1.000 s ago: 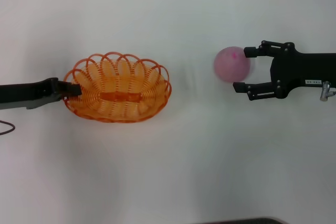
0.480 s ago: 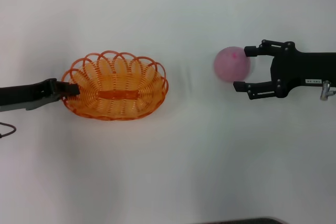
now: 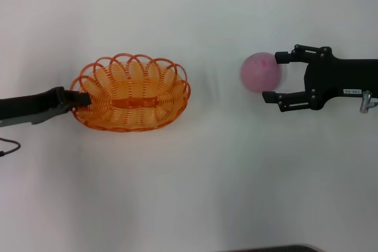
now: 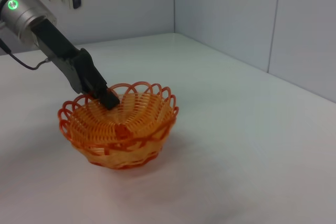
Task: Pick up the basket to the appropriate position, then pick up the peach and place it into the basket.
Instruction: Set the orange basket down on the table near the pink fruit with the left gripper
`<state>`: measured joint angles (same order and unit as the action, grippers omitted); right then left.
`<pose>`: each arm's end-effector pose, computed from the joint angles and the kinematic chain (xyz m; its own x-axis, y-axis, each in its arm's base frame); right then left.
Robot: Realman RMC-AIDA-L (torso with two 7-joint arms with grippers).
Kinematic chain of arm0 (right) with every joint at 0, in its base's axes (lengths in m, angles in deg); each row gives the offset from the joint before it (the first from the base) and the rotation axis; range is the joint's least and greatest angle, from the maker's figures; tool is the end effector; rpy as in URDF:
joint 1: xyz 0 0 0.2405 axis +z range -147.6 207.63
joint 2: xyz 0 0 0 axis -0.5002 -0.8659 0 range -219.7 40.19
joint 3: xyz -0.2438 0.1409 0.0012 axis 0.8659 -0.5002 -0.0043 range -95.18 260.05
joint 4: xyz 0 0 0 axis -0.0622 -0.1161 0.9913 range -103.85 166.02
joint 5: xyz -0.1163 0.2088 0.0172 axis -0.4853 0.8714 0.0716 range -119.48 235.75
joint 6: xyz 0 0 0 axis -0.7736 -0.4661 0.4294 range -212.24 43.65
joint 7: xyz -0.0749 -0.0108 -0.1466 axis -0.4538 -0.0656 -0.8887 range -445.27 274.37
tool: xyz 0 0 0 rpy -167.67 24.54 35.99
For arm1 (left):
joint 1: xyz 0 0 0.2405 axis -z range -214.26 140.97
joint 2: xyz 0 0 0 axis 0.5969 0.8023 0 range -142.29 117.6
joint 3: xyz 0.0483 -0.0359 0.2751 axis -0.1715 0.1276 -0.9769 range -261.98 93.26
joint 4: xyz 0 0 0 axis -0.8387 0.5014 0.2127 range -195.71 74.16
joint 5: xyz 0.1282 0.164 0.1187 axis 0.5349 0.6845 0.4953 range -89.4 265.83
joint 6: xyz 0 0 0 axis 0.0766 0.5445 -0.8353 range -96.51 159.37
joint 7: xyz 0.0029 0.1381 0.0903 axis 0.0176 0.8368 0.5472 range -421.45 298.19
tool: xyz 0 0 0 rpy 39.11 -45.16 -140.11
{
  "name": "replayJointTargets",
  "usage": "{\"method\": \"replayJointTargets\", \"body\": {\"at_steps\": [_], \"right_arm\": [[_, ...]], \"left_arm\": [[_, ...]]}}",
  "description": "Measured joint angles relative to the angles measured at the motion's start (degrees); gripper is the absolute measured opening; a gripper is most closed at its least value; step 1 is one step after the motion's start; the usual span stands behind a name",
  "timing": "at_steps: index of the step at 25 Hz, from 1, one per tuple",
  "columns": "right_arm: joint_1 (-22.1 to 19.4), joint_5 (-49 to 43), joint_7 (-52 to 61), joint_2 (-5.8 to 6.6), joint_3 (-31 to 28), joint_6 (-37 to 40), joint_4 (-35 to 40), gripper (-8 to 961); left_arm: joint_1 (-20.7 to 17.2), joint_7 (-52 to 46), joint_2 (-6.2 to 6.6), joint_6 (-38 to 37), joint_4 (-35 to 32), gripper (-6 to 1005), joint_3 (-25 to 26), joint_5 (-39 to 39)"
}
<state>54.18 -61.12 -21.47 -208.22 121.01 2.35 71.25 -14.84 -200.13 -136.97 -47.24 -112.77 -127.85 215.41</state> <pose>0.3437 0.3453 -0.0197 0.9144 -0.1951 -0.3548 -0.3144 -0.8942 -0.3186 -0.3400 0.3511 -0.0395 0.0835 0.8986 0.4307 0.9939 -0.1061 0.0287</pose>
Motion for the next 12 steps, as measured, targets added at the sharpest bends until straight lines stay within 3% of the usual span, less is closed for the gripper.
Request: {"method": "replayJointTargets", "body": {"at_steps": [12], "right_arm": [[0.0, 0.0, 0.0, -0.01, 0.0, -0.03, 0.0, 887]], "left_arm": [[-0.84, -0.12, 0.0, 0.18, 0.8, 120, 0.34, -0.18]]}}
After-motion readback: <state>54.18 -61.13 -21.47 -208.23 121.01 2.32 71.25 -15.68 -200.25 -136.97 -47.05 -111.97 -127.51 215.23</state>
